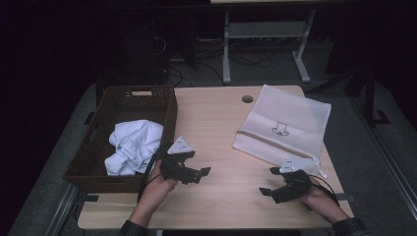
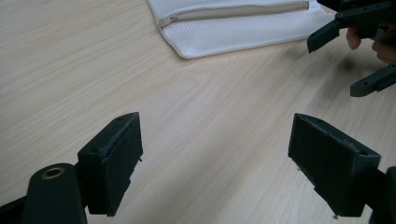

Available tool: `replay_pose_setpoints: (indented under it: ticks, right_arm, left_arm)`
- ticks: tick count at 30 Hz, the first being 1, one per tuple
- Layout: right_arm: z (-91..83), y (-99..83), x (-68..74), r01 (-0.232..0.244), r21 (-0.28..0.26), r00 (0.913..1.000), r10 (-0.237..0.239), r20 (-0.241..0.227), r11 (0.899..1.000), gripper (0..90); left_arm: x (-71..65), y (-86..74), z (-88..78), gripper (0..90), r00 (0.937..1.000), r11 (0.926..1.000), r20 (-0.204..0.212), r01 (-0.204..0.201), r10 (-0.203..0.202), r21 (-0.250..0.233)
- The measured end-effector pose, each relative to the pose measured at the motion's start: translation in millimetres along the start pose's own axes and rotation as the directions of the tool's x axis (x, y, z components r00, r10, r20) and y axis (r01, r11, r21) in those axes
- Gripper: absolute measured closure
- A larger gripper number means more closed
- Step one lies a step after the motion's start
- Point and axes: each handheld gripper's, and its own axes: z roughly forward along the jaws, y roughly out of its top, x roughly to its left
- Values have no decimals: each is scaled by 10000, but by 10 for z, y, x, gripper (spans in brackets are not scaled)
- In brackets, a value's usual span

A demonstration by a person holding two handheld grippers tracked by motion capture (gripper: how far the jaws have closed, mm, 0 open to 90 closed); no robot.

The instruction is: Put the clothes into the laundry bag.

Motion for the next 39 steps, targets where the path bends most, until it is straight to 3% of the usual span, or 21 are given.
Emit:
replay_pose_setpoints:
  ticks: [18, 32, 39]
  right_arm:
    - [0, -21, -34, -164, 49, 9998, 163, 148, 9999, 145]
    - [-18, -27, -47, -185, 24, 9996, 184, 196, 9998, 145]
    - [-29, -37, -61, -213, -6, 9995, 213, 238, 9998, 145]
  left_arm:
    - [114, 164, -57, 170, 10000, 9989, 10, 45, -44, -469]
    - [176, 289, -129, 170, 10000, 9991, 55, -19, 21, -414]
    - [255, 380, -204, 170, 9999, 9995, -112, -97, 94, -285]
